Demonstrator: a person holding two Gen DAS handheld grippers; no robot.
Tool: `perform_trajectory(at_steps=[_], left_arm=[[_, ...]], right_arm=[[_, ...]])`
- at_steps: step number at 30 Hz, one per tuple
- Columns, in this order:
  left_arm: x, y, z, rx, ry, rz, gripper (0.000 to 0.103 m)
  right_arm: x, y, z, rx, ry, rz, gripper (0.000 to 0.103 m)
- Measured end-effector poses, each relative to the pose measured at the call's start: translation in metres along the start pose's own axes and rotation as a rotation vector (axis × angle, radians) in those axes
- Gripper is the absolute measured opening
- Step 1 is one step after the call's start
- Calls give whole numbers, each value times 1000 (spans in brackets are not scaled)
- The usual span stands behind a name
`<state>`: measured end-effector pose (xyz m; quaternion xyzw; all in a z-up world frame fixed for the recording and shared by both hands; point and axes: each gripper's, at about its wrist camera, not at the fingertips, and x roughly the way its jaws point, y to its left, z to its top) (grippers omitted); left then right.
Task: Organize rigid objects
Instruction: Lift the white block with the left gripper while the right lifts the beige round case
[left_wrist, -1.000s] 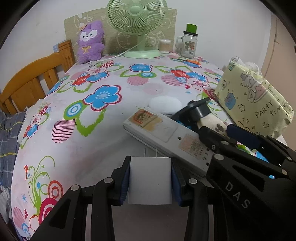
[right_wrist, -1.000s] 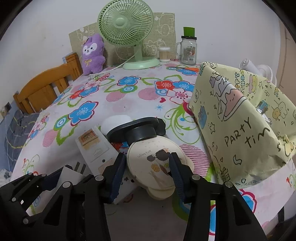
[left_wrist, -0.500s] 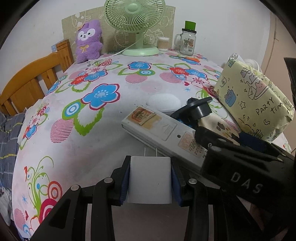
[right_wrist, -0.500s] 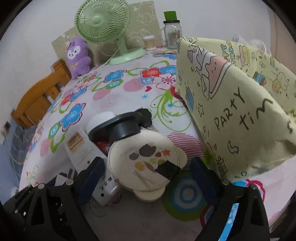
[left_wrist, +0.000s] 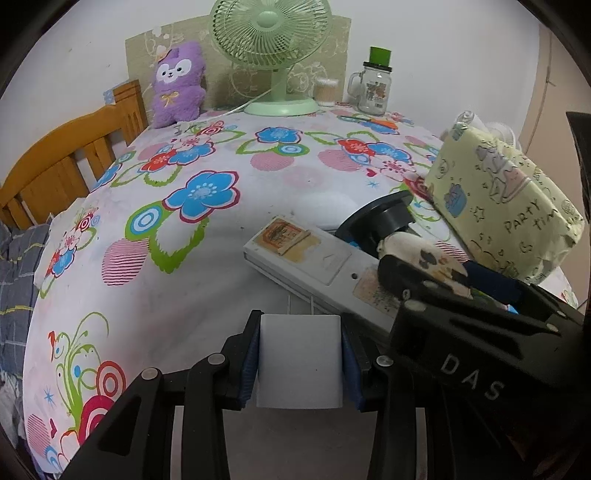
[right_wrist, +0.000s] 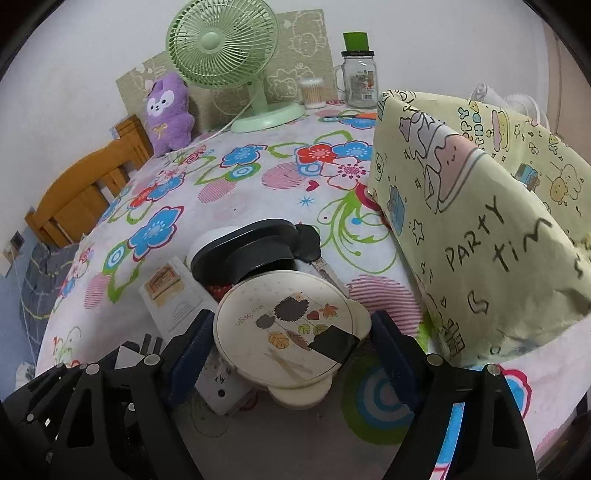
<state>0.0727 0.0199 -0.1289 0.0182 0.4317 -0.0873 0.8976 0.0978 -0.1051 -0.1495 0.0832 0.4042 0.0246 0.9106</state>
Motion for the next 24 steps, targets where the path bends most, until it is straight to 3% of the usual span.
perform_trajectory(at_steps=[24], left_arm=[[-41,-14,-13,2,-57,-11,40]], right_arm=[[-56,12,-17,-63,-64,8,85]])
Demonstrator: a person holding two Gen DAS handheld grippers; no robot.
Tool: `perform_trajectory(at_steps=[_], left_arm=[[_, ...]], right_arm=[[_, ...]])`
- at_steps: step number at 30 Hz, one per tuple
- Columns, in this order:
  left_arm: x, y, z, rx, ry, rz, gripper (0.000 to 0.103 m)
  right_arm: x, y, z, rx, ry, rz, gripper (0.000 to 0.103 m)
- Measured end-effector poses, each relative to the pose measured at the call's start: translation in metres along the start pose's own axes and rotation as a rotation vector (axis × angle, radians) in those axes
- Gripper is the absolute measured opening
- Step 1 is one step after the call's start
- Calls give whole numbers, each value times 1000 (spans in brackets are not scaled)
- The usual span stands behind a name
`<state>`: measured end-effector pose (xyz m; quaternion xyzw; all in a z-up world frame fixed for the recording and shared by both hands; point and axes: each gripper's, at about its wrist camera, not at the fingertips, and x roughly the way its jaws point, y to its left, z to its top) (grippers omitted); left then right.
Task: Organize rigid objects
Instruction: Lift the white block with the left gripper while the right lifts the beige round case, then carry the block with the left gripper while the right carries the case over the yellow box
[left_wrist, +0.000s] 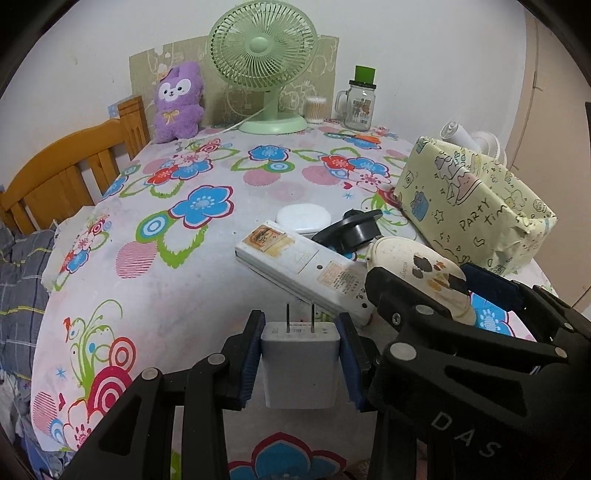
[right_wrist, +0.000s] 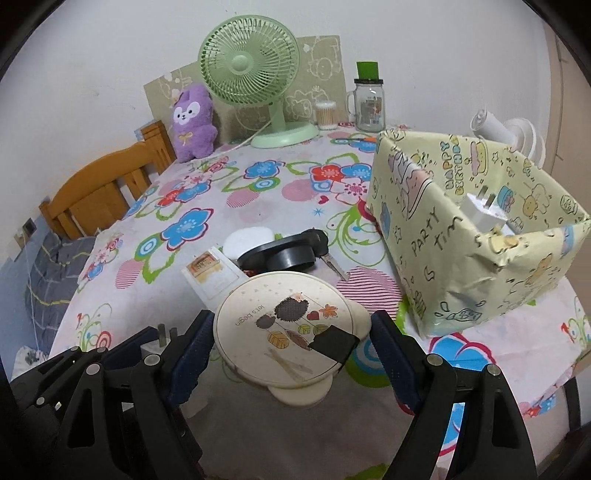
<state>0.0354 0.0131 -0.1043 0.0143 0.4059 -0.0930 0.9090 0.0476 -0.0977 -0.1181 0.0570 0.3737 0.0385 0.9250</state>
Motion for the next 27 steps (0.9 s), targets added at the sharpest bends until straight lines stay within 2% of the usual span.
perform_trajectory(at_steps=[27], left_arm=[[-32,-34,36,65,-67,18,40]], right_arm=[[-43,-15,35,-38,-71,-42,85]])
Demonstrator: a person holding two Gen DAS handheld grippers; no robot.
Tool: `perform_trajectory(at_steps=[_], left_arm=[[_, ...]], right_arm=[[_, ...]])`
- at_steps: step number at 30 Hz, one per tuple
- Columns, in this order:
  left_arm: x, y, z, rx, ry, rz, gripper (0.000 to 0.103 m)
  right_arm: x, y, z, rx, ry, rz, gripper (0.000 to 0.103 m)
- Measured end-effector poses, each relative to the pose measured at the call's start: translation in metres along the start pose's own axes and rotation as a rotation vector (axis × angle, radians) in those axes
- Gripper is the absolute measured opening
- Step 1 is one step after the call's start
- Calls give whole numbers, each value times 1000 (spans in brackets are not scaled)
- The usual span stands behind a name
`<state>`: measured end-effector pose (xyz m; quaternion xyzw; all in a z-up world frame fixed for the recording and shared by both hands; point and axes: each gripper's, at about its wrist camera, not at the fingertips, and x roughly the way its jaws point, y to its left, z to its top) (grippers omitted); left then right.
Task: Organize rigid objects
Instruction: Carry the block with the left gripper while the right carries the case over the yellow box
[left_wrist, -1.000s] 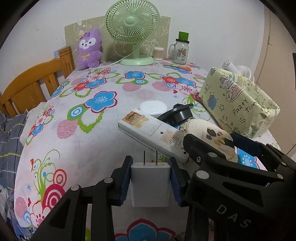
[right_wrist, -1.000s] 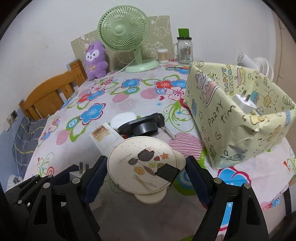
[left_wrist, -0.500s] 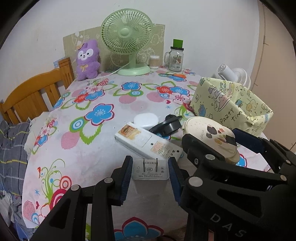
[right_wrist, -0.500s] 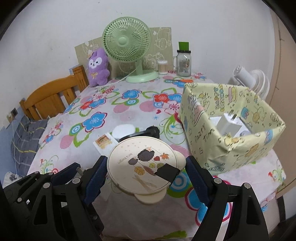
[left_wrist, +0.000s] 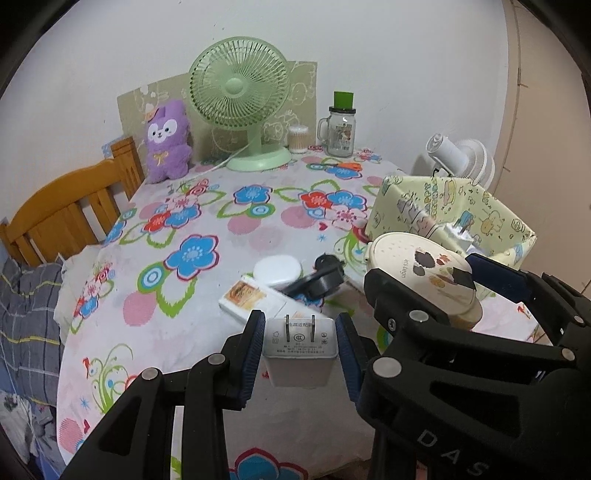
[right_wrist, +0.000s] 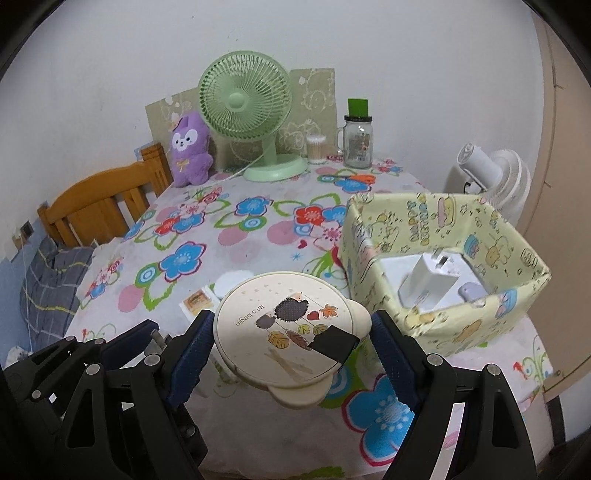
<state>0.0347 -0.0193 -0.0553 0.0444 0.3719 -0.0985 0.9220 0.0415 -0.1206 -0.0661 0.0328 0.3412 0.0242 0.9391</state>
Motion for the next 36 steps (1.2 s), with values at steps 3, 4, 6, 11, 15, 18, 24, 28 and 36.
perform_trajectory(at_steps=[3,4,6,11,15,18,24,28,36], left_arm=[[-1,-4,7,6,-7,0,40],[-2,-5,10,9,-9,-1,40],[-2,-8,15,14,-13,-1,40],[-3,-15,26,27,-27,-4,40],[-5,-21,36,39,-37,-10,40],[-7,-28,42,50,-51,-10,40],[-11,-38,55,63,-76,0,40],[-12,-45,61,66,-81,3,40],[-12,-59,73,81,-92,-6,40]], right_arm=[[-2,-4,7,1,-6,-3,85],[-3,-5,8,3,-8,-3,85],[-5,-8,12,5,-12,-5,85],[-8,-16,23,11,-24,-8,85],[-12,-23,31,17,-34,-13,85],[-15,-29,38,22,-42,-17,85],[-23,-40,49,32,-62,-22,85],[-25,-46,54,31,-66,-24,85],[-29,-63,64,39,-76,-38,85]])
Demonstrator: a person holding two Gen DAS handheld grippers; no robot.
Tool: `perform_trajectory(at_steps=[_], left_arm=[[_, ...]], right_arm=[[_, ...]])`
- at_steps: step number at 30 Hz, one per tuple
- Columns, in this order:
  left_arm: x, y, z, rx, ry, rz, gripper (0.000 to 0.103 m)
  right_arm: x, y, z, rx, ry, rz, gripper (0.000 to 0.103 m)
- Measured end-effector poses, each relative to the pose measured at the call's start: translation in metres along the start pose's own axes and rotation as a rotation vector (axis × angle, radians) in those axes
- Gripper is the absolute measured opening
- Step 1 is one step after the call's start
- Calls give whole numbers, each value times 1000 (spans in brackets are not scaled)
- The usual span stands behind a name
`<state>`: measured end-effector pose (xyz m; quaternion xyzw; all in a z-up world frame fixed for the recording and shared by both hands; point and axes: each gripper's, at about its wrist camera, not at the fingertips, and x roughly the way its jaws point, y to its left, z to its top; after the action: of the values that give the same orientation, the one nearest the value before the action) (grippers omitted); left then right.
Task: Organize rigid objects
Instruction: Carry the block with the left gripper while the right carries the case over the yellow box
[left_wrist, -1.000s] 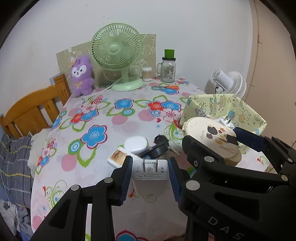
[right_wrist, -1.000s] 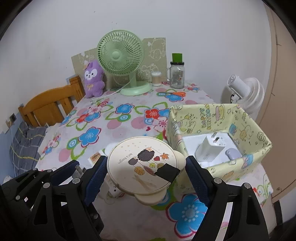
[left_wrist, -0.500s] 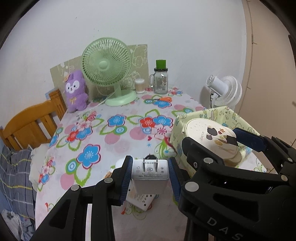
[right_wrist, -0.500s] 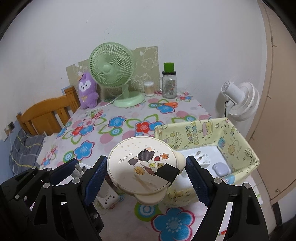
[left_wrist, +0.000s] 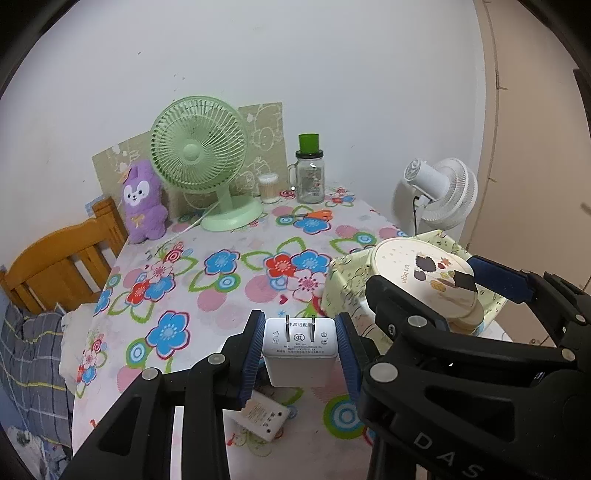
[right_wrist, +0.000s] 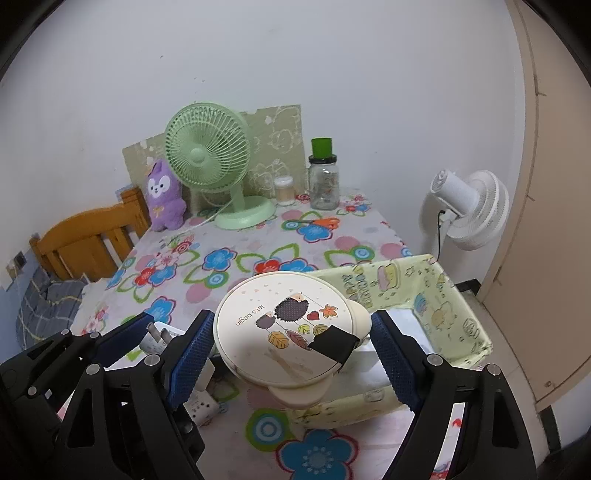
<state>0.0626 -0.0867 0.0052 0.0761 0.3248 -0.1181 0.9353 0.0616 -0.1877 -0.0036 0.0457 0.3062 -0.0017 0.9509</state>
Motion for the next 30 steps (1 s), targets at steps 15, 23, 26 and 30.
perform_trajectory(at_steps=[15,23,26,30], left_arm=[[19,-37,23,53,2,-44,40],[30,-58,32,86,-2,-95,40],[35,-63,34,93,7,-113,40],[45,-70,36,106,21,-129,40]], right_arm=[[7,-41,15,44,-1,-47,85],[7,-63,19,62,-4,-101,85],[9,-69,20,70,2,-114,85],[14,-77,20,83,14,-124,85]])
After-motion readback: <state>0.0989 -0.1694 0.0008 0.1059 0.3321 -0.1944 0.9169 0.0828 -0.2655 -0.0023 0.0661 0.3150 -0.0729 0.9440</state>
